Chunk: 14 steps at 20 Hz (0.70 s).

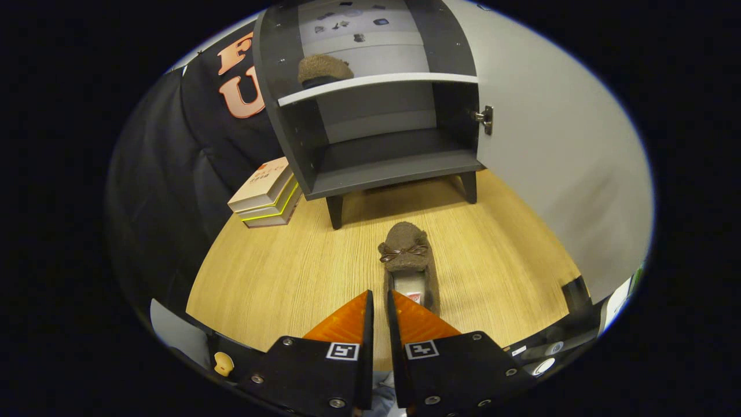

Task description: Open the shoe cabinet door, grab the shoes and put them into the shoe cabinet, then close the shoe cabinet door.

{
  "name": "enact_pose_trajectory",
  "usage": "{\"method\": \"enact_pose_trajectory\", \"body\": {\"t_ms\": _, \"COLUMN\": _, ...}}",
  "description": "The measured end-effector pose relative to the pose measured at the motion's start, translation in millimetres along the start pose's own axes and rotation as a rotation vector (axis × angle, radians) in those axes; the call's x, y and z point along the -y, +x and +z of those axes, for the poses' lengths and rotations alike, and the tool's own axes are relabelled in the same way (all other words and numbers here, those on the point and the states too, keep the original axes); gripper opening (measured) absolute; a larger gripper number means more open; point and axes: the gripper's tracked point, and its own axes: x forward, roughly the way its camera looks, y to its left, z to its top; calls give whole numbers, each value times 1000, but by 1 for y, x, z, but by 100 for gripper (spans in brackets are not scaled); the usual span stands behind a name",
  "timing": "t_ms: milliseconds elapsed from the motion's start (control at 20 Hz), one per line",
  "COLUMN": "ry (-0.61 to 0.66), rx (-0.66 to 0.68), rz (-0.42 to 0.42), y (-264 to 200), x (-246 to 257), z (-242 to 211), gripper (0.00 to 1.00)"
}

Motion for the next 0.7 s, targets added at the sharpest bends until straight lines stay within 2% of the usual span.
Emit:
{"method": "enact_pose_trajectory", "body": {"t_ms": 200, "ry": -23, "rx": -61, "rz": -1, "y": 43, "x": 5, "z": -13, "gripper": 15}}
{"method": "enact_pose_trajectory", "body": {"t_ms": 550, "ry": -8, "rx": -151, "rz": 8, "y": 87, "x": 9, "z": -31, "gripper": 15}}
{"method": "enact_pose_trajectory", "body": {"t_ms": 700, "ry": -34, "rx": -169, "rz": -13, "y": 107, "x": 9, "z": -33, "gripper": 15}}
